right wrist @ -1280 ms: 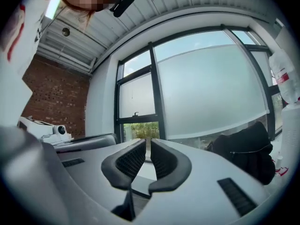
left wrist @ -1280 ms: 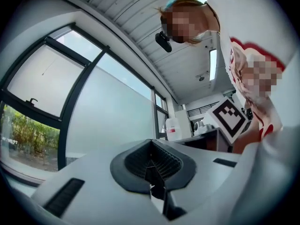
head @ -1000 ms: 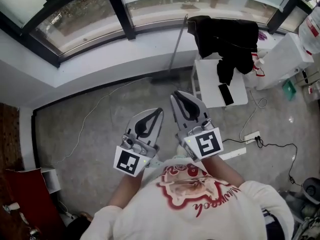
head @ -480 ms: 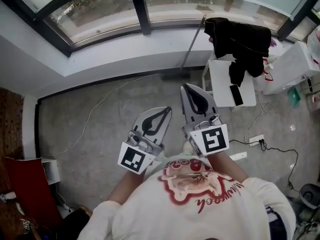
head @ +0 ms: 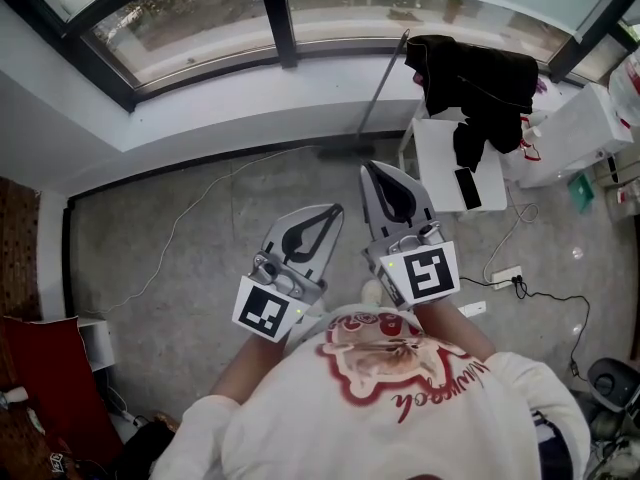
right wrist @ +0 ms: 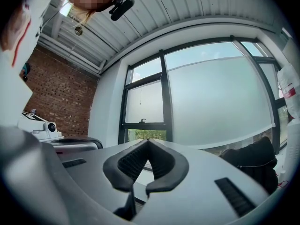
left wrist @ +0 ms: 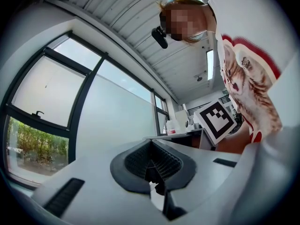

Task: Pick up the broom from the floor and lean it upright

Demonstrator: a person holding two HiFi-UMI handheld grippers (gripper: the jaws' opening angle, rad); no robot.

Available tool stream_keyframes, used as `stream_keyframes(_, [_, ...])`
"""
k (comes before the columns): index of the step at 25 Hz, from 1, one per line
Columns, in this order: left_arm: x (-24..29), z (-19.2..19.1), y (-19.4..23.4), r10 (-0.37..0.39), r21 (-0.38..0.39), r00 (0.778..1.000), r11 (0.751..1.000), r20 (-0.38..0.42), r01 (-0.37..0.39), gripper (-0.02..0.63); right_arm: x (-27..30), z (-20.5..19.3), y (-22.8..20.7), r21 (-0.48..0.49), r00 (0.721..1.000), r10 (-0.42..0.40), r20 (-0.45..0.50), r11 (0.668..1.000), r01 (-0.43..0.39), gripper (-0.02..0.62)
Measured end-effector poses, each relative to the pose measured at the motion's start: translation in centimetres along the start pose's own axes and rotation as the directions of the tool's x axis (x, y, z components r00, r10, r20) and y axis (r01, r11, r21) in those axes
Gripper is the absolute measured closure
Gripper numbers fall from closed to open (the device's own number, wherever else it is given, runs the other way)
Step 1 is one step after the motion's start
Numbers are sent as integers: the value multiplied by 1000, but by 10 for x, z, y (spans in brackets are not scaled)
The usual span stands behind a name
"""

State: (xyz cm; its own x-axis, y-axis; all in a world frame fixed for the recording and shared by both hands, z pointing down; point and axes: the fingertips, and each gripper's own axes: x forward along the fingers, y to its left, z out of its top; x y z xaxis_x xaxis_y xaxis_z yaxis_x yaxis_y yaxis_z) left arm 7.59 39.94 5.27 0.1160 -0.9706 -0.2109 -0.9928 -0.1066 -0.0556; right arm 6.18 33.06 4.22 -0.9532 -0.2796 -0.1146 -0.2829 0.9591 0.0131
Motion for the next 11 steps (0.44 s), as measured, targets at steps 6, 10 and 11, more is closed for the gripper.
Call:
stream_keyframes(6, [5,-2,-3,-12,-7,1000,1000,-1,12,584,1,1,0,-9,1000,11,-2,1000,-11,572])
stream_keyframes(10, [10,-2,2,-14,0,1000,1000,5,14,584,4,1,-6,1,1000,10,-5,1000,-10,572])
stream_keyframes(11, [12,-1,2,-14,2,1000,1000,9,14,584,5,1,-7,2,1000,10,-4,1000,-9,572])
